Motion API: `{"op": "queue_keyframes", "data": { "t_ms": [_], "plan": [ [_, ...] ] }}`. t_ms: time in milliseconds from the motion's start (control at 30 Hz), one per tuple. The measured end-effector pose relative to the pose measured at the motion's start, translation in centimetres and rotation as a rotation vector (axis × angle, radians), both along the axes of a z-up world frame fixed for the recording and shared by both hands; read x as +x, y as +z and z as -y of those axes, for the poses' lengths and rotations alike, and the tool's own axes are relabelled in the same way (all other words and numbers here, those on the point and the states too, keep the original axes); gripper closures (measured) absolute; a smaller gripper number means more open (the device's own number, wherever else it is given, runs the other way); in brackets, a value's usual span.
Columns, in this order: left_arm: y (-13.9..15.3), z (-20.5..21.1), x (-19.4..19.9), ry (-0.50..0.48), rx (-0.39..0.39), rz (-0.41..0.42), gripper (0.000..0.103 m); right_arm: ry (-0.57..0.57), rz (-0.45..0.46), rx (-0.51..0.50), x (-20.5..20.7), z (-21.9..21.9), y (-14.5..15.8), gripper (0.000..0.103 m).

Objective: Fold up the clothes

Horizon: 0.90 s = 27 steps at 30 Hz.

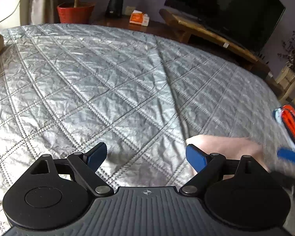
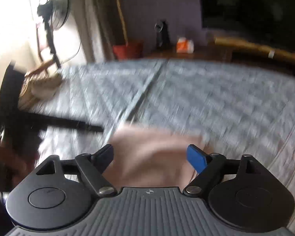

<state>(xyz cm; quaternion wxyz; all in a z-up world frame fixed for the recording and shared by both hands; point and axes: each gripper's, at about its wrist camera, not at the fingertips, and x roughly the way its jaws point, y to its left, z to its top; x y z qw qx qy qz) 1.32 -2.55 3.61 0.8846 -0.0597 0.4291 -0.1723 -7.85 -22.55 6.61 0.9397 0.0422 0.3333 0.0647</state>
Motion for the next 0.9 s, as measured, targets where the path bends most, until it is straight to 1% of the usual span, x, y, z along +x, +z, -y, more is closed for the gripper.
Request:
{"op": "queue_keyframes", "data": {
  "t_ms": [33, 67, 100, 133, 233, 300, 333, 400, 467, 500, 533, 600, 633, 667, 700, 767, 800, 867, 900],
  "plan": [
    [0.0, 0.2, -0.1, -0.012, 0.0, 0.004, 0.012, -0.002, -0.001, -0.011, 0.7, 0.3, -0.1, 0.025],
    [0.0, 0.5, -0.2, -0.027, 0.004, 0.008, 0.012, 0.0, -0.016, -0.01, 1.1, 0.4, -0.6, 0.033],
    [0.1, 0.8, -0.4, -0.041, 0.015, 0.017, 0.012, 0.003, -0.033, -0.007, 1.5, 0.5, -1.1, 0.055],
    [0.1, 1.2, -0.6, -0.056, 0.027, 0.029, 0.012, 0.005, -0.05, -0.004, 1.8, 0.6, -1.7, 0.072],
    [0.5, 2.0, -1.2, -0.101, 0.044, 0.061, 0.012, 0.013, -0.101, 0.005, 2.9, 0.8, -3.3, 0.072],
    [0.8, 2.3, -1.6, -0.126, 0.022, 0.082, 0.012, -0.012, -0.093, 0.088, 2.5, 1.8, -4.4, 0.073],
    [1.0, 2.4, -1.8, -0.138, 0.011, 0.095, 0.012, -0.016, -0.1, 0.104, 2.6, 1.9, -4.5, 0.074],
    [1.7, 2.9, -2.7, -0.175, -0.001, 0.148, 0.012, -0.016, -0.117, 0.114, 2.6, 2.0, -4.2, 0.073],
    [2.2, 3.5, -3.6, -0.228, -0.016, 0.193, 0.012, -0.011, -0.128, 0.113, 2.6, 1.8, -3.8, 0.071],
    [2.5, 3.9, -4.0, -0.257, -0.024, 0.214, 0.012, -0.022, -0.103, 0.127, 2.3, 2.2, -3.3, 0.068],
    [2.6, 4.3, -4.4, -0.288, -0.031, 0.226, 0.012, -0.036, -0.071, 0.145, 1.9, 2.6, -2.7, 0.063],
    [2.5, 5.0, -5.0, -0.352, -0.033, 0.226, 0.012, -0.073, -0.03, 0.168, 1.8, 3.6, -1.9, 0.059],
    [2.4, 5.5, -5.3, -0.385, -0.028, 0.221, 0.012, -0.079, -0.03, 0.173, 1.6, 4.0, -1.8, 0.058],
    [2.2, 6.0, -5.6, -0.417, -0.02, 0.215, 0.012, -0.077, -0.041, 0.163, 1.4, 4.0, -1.9, 0.057],
    [2.0, 6.5, -6.0, -0.448, -0.008, 0.21, 0.012, -0.06, -0.071, 0.138, 1.4, 3.8, -2.4, 0.057],
    [1.3, 7.6, -6.6, -0.514, 0.043, 0.197, 0.013, -0.02, -0.14, 0.083, 1.8, 3.2, -3.7, 0.057],
    [0.9, 8.1, -7.0, -0.547, 0.072, 0.19, 0.013, -0.005, -0.146, 0.058, 1.7, 2.9, -4.3, 0.055],
    [0.0, 9.0, -7.5, -0.586, 0.148, 0.194, 0.013, -0.008, -0.146, 0.041, 1.6, 2.7, -4.2, 0.052],
    [-0.2, 9.1, -7.7, -0.595, 0.164, 0.192, 0.012, -0.011, -0.146, 0.034, 1.6, 2.6, -4.2, 0.05]
  ]
}}
